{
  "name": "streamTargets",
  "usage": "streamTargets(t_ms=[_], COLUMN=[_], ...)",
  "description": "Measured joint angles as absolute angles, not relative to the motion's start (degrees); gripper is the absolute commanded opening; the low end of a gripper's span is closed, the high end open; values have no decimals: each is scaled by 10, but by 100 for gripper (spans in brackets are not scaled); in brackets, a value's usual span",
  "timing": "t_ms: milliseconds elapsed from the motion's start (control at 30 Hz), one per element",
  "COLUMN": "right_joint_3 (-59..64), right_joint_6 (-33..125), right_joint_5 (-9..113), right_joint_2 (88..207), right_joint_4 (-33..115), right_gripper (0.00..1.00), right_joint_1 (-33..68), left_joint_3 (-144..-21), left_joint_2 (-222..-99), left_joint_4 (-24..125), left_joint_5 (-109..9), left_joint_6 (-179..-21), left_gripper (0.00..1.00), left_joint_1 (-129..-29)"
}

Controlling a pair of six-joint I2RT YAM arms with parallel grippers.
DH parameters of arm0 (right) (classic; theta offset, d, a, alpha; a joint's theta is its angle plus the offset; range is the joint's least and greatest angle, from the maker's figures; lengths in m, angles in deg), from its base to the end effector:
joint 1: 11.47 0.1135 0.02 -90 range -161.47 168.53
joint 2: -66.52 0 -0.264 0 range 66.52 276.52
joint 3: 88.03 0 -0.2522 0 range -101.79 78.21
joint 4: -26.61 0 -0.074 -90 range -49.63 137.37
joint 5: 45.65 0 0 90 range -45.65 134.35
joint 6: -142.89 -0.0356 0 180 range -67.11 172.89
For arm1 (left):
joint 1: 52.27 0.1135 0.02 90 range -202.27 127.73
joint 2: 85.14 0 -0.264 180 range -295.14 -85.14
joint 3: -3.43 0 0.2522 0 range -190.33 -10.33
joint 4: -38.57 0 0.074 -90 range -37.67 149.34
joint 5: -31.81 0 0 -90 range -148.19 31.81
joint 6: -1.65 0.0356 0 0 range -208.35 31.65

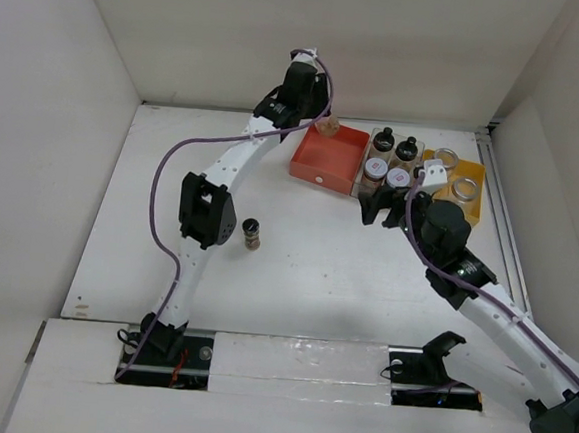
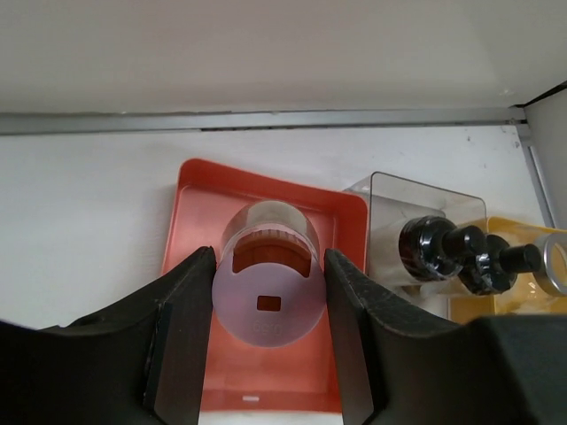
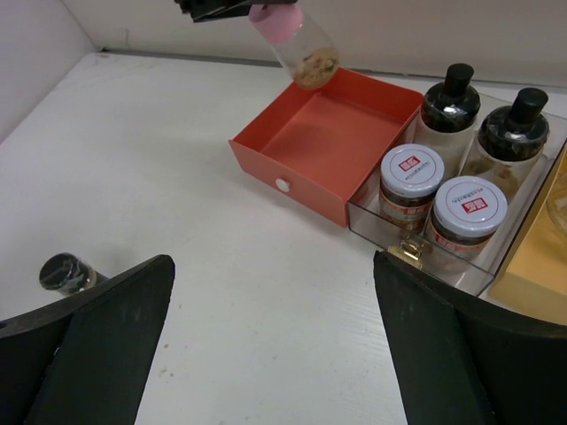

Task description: Organize the condiment bottles

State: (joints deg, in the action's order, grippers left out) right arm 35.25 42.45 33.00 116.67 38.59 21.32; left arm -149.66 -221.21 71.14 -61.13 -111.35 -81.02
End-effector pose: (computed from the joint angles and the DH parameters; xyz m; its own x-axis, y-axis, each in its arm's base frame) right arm 0.1802 0.1077 0.3348 -0.1443 0.1184 -0.9824 -0.3458 0.9242 0.1622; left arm 0.4891 -0.2662 0.3411 -0.3871 -0.2327 -0.8922 0.3105 0.8782 -0.3638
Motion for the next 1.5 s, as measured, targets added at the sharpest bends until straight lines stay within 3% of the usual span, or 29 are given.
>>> streamTargets(t_ms=[533, 1100, 1367, 1500], right_joint_3=[360, 360, 360, 360], right_joint_6=[426, 426, 426, 426], right_joint_5=[325, 321, 321, 320], right_joint_2=[1208, 1217, 1217, 1216], right_joint_4=[389, 391, 391, 395], right_gripper=[99, 99, 99, 99], right_joint_1=[224, 224, 225, 227], left_joint_3=[-1498, -1495, -1494, -1488], left_joint_2=[-2260, -2297, -2311, -2312], left_joint_4=[680, 675, 671, 664], left_joint_5=[-648, -678, -678, -677], left_joint_6=[-1071, -1023, -1022, -1021], left_gripper=[34, 49, 50, 69], left_joint_1=[-830, -837, -837, -837])
